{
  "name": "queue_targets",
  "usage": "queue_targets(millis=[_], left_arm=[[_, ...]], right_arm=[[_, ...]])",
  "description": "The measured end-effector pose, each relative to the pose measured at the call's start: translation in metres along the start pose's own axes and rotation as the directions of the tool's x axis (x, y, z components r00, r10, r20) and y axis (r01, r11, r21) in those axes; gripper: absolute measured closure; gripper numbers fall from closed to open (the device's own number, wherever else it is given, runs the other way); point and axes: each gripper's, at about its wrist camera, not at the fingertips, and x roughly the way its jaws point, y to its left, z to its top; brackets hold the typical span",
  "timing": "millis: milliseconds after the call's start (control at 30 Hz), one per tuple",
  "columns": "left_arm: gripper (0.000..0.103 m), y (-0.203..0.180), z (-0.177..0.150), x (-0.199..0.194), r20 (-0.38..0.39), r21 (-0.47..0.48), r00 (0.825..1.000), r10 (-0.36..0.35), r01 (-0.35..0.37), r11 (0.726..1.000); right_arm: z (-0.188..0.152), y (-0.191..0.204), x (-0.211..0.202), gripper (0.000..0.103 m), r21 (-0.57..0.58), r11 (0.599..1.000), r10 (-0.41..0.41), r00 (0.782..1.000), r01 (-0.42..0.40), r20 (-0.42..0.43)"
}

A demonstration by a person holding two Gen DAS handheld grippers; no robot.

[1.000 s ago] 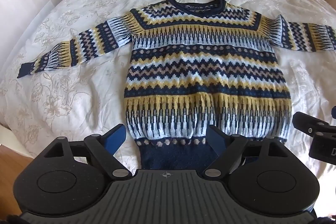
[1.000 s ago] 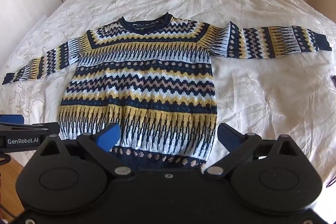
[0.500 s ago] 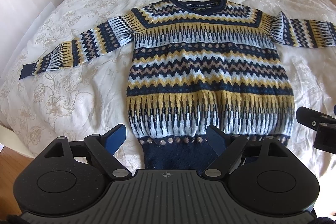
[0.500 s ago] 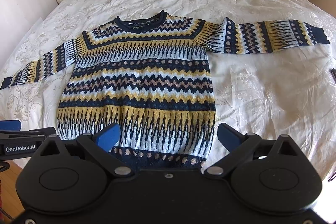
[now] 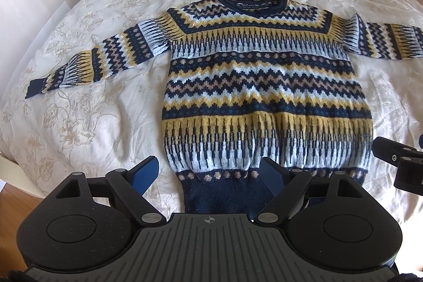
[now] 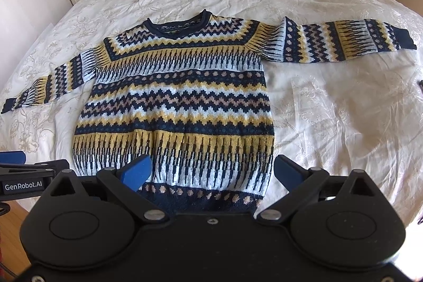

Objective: Fold small clothes

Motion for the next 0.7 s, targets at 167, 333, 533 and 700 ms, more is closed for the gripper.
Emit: queue_targets(millis=[167,333,533,700], left_arm=[[0.020,0.000,0.000,0.003,-0.016,0.000,1.000,0.003,-0.003,1.000],[0.020,-0.002,0.000,0.005,-0.021,0.004,1.000,0.008,-0.008,1.000],[0.020,-0.001,0.002,0.009,-0.033,-0.004,0.999,0.001,-0.001,1.000],[0.020,0.001,0.005,0.013,-0.041,-0.007,0.999,-0.003,0.003,1.000]], right_arm=[[-0.001,0.000,0.002,0.004,0.002,1.000,0.005,1.000,-0.005,-0.007],[-0.002,-0.001,0.003,0.004,0.017,1.000,0.012,1.000,-0.012,-0.010],[-0.001,0.002,0.009,0.004,0.009,1.000,0.012,1.000,-0.012,-0.028],[0.000,0.003,0.012,0.004,0.007,1.000,0.012,0.999,-0.012,-0.032]])
